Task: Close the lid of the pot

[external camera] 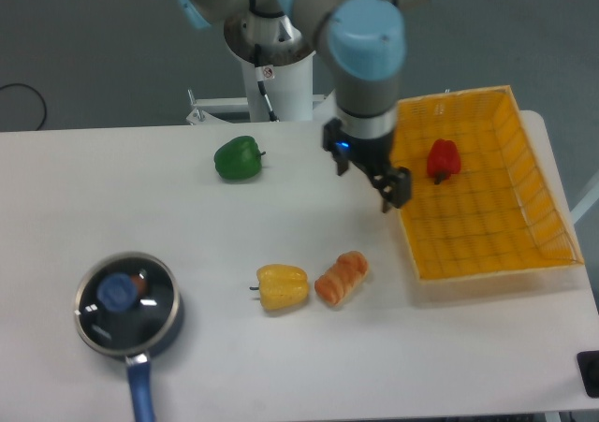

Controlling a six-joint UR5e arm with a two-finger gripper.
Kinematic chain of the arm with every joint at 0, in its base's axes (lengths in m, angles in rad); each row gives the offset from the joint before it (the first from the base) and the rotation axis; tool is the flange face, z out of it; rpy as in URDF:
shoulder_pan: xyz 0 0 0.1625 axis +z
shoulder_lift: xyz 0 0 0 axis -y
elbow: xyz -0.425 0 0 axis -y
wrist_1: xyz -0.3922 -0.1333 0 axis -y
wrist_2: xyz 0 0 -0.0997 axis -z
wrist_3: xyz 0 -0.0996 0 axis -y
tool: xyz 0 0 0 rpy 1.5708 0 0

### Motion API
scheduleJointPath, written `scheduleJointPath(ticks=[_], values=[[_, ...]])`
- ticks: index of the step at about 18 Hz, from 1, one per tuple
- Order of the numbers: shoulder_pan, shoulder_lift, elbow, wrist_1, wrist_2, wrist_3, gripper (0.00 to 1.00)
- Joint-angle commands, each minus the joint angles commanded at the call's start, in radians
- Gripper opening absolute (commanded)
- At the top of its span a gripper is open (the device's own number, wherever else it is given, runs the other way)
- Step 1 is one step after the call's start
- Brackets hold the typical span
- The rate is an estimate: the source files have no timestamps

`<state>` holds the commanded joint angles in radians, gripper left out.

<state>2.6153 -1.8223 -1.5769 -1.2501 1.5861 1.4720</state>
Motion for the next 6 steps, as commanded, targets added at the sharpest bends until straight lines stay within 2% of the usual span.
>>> scheduleJointPath(ticks=[6], values=[[0.055, -0.040, 0.000, 0.038, 0.000, 0.039, 1.00]])
